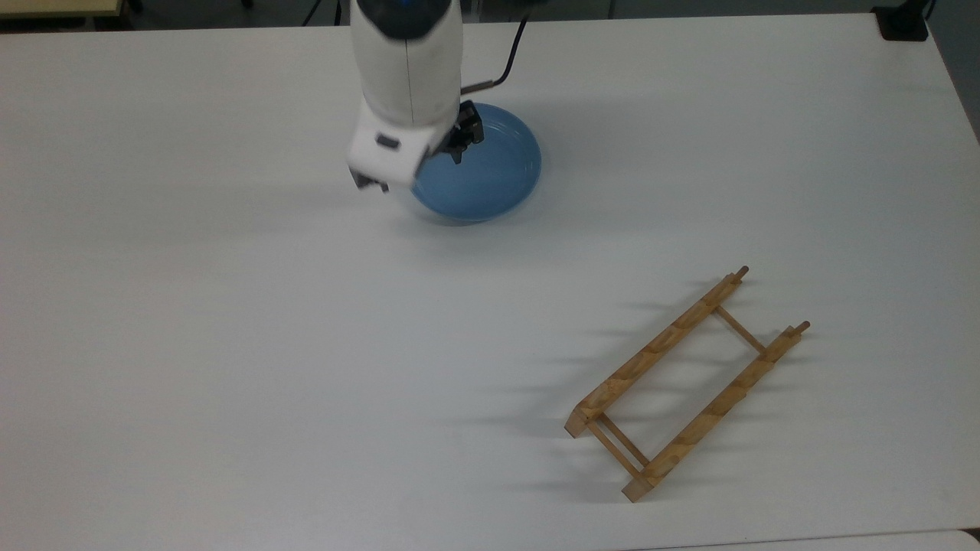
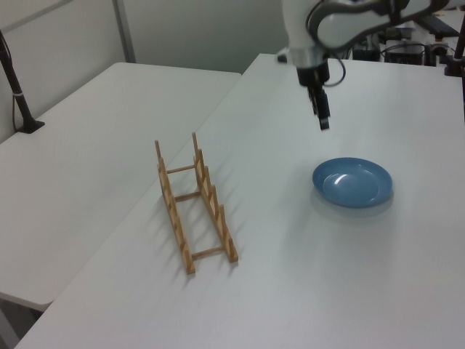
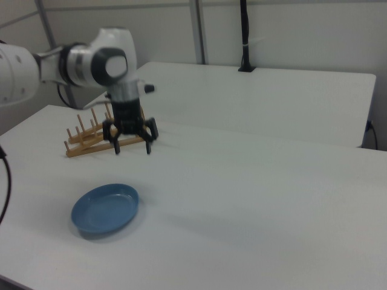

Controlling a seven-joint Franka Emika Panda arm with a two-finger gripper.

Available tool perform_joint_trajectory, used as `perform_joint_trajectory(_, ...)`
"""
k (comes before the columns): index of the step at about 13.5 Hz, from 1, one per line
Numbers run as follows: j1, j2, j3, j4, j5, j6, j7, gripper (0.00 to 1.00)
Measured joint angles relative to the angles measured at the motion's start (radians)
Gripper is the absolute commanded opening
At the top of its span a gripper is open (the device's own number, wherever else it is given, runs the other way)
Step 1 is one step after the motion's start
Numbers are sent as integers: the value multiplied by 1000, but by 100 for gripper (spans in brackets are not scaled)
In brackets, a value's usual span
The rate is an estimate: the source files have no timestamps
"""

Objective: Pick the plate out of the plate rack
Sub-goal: 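Open the gripper to release the plate and raise it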

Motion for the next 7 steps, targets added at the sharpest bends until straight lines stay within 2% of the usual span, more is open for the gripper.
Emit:
perform_joint_trajectory(2,-1,-93,0,4,0,-18,239,100)
perform_joint_trajectory(3,-3,-145,-1,2,0,-28,309,100)
perform_joint_trajectory(7,-13,-236,-27,-15,0,-37,355,100)
